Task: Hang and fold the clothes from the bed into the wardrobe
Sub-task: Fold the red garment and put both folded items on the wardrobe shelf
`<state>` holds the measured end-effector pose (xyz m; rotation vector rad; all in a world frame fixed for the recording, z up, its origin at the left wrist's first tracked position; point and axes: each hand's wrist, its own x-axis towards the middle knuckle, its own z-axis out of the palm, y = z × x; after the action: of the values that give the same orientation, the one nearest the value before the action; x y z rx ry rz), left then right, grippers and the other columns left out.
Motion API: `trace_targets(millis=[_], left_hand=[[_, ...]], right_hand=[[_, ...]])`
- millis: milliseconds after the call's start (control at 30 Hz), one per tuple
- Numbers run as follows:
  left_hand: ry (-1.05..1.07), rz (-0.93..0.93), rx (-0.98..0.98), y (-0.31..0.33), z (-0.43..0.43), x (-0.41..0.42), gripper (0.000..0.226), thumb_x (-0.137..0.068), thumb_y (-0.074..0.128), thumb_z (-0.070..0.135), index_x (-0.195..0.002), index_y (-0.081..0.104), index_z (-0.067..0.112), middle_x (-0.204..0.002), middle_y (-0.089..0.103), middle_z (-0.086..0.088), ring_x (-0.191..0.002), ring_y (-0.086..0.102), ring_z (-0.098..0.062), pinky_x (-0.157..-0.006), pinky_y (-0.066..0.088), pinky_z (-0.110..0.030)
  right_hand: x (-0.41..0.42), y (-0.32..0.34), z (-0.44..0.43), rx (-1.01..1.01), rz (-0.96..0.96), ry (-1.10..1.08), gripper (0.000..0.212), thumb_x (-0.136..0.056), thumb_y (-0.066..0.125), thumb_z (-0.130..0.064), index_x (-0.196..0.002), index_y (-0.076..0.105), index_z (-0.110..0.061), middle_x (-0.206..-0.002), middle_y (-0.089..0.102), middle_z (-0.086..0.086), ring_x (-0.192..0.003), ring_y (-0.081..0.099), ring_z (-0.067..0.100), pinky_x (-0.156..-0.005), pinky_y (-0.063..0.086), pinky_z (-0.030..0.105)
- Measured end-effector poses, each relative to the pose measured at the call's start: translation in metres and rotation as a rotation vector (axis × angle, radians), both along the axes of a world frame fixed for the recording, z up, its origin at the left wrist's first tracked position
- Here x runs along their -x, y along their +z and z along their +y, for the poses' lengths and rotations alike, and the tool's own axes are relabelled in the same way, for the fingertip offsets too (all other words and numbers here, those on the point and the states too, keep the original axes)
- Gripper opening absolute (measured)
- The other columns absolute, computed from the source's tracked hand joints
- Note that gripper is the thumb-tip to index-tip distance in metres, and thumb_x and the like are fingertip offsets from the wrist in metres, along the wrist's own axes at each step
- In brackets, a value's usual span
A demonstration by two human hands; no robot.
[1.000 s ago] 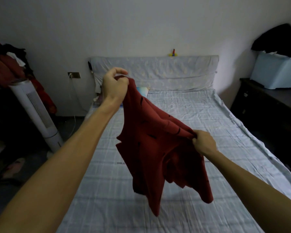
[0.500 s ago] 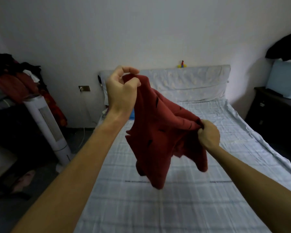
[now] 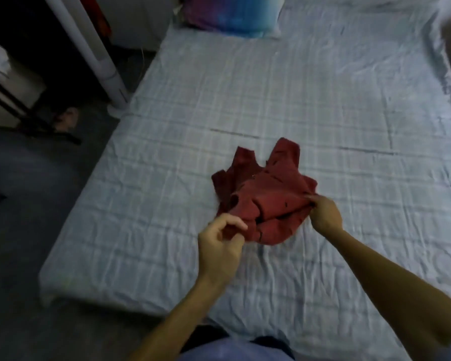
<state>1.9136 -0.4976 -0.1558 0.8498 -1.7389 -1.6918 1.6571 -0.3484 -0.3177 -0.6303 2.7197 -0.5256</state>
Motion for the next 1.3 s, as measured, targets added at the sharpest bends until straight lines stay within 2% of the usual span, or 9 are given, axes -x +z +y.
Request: trace_targets(millis=[200, 333, 433, 567, 733, 867, 967, 1100, 1300], left_hand=[[-0.218, -0.560, -0.297, -0.122, 0.078, -0.117, 0.041, -0.066, 0.051, -0.006, -0.076, 0.063, 0.033, -0.072, 0.067, -0.007, -0.063, 0.056, -0.012, -0.060, 0.044, -0.024], [-0.254, -0.775, -0.220, -0.152, 0.085, -0.145, 0.044, -0.073, 0.051, -0.015, -0.067, 0.060, 0.027, -0.053, 0.055, 0.010, -0.049, 0.049, -0.004, -0.052, 0.039, -0.017], [-0.368, -0.885, -0.121, -0.154, 0.071, -0.134, 0.033, -0.081, 0.052, -0.003, -0.069, 0.060, 0.027, -0.064, 0.063, 0.007, -0.056, 0.053, -0.004, -0.054, 0.040, -0.011], [-0.429, -0.924, 0.004, -0.153, 0.049, -0.114, 0.025, -0.085, 0.053, 0.007, -0.076, 0.066, 0.026, -0.072, 0.067, 0.008, -0.065, 0.059, -0.003, -0.060, 0.044, -0.012], [-0.457, -0.872, -0.209, -0.165, 0.007, -0.067, 0.023, -0.089, 0.055, 0.010, -0.079, 0.068, 0.026, -0.082, 0.071, -0.001, -0.078, 0.068, -0.021, -0.075, 0.056, -0.035], [-0.446, -0.872, -0.231, -0.187, -0.026, -0.011, 0.021, -0.092, 0.050, 0.006, -0.087, 0.066, 0.019, -0.092, 0.070, -0.010, -0.074, 0.064, -0.017, -0.061, 0.049, -0.019], [-0.449, -0.888, -0.183, -0.220, -0.051, 0.038, 0.020, -0.090, 0.052, 0.010, -0.100, 0.067, 0.019, -0.089, 0.070, -0.004, -0.075, 0.066, -0.015, -0.070, 0.054, -0.026], [-0.463, -0.885, -0.007, -0.265, -0.072, 0.114, 0.035, -0.092, 0.052, 0.018, -0.127, 0.055, 0.018, -0.120, 0.061, -0.003, -0.096, 0.060, -0.013, -0.079, 0.046, -0.017], [-0.437, -0.931, -0.043, -0.334, -0.075, 0.203, 0.074, -0.089, 0.060, 0.034, -0.148, 0.021, 0.010, -0.144, 0.035, -0.013, -0.130, 0.041, -0.028, -0.106, 0.034, -0.034]], right_hand=[[-0.111, -0.078, 0.062, -0.236, -0.373, 0.050, 0.038, -0.090, 0.057, -0.018, -0.129, 0.056, -0.017, -0.127, 0.057, 0.016, -0.115, 0.055, 0.032, -0.094, 0.046, 0.038], [-0.137, -0.084, 0.066, -0.195, -0.421, 0.001, 0.039, -0.092, 0.056, -0.019, -0.131, 0.053, -0.014, -0.130, 0.057, 0.012, -0.119, 0.053, 0.028, -0.095, 0.042, 0.035], [-0.143, -0.084, 0.060, -0.140, -0.430, -0.011, 0.038, -0.092, 0.056, -0.018, -0.129, 0.056, -0.013, -0.127, 0.060, 0.012, -0.117, 0.054, 0.028, -0.094, 0.041, 0.032], [-0.142, -0.081, 0.039, -0.065, -0.474, -0.051, 0.040, -0.091, 0.056, -0.020, -0.131, 0.054, -0.012, -0.127, 0.060, 0.011, -0.117, 0.055, 0.027, -0.098, 0.040, 0.032], [-0.130, -0.083, 0.015, 0.017, -0.516, -0.128, 0.039, -0.092, 0.056, -0.022, -0.131, 0.054, -0.014, -0.129, 0.059, 0.006, -0.120, 0.054, 0.023, -0.099, 0.037, 0.027], [-0.117, -0.101, 0.000, 0.027, -0.521, -0.208, 0.042, -0.092, 0.055, -0.023, -0.133, 0.051, -0.016, -0.132, 0.057, 0.004, -0.120, 0.053, 0.021, -0.097, 0.037, 0.025], [-0.101, -0.123, -0.011, 0.055, -0.476, -0.298, 0.047, -0.092, 0.056, -0.023, -0.137, 0.046, -0.014, -0.137, 0.049, 0.009, -0.124, 0.049, 0.024, -0.101, 0.035, 0.029], [-0.069, -0.155, -0.029, 0.101, -0.324, -0.451, 0.053, -0.090, 0.058, -0.021, -0.140, 0.041, -0.012, -0.143, 0.038, 0.015, -0.130, 0.039, 0.029, -0.107, 0.032, 0.035], [-0.020, -0.188, -0.044, 0.107, -0.230, -0.581, 0.069, -0.089, 0.061, -0.029, -0.147, 0.026, -0.014, -0.148, 0.034, 0.014, -0.135, 0.033, 0.031, -0.111, 0.030, 0.046]])
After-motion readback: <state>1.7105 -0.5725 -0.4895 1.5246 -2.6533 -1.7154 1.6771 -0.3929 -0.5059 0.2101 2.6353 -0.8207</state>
